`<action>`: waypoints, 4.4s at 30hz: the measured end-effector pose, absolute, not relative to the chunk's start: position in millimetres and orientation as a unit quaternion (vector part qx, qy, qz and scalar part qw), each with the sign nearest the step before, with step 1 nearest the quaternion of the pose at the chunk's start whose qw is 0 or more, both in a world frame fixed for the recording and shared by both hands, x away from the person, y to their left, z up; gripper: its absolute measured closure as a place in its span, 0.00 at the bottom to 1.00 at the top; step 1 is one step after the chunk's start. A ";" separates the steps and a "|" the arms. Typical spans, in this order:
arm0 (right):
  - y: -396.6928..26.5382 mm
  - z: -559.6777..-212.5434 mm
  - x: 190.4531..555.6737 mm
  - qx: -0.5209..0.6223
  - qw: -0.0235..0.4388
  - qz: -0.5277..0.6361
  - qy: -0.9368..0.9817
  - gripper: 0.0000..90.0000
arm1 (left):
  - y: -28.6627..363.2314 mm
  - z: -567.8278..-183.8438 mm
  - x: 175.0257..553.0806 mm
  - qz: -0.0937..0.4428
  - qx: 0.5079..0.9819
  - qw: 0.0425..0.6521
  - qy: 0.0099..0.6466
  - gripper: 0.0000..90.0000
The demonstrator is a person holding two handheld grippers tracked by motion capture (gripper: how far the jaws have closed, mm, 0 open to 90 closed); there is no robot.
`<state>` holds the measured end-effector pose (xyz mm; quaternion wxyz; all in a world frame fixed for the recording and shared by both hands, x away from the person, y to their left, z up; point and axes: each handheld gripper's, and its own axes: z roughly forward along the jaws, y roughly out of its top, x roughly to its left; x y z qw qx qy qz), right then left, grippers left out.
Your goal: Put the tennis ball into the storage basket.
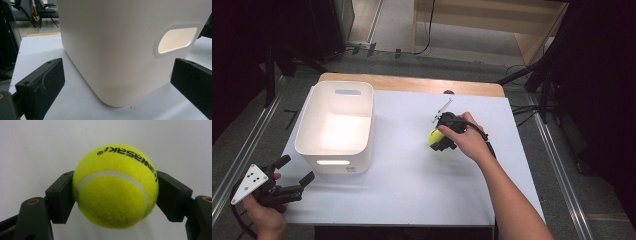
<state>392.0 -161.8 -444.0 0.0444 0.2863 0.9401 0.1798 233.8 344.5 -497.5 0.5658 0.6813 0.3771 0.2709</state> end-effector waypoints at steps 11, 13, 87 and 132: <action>-158.6 -429.5 395.9 0.279 0.050 0.186 0.941 0.25 | 344.5 -497.5 234.0 0.271 0.682 0.565 0.377 0.00; -157.3 -425.2 396.4 0.280 0.049 0.186 0.941 0.25 | 344.4 -497.6 233.9 0.271 0.682 0.565 0.377 0.00; -117.4 -380.9 412.5 0.233 0.031 0.207 0.950 0.25 | 343.9 -497.8 235.0 0.268 0.683 0.566 0.375 0.00; -77.9 -354.3 414.6 0.189 0.017 0.222 0.956 0.25 | 343.8 -497.8 234.8 0.265 0.679 0.571 0.378 0.00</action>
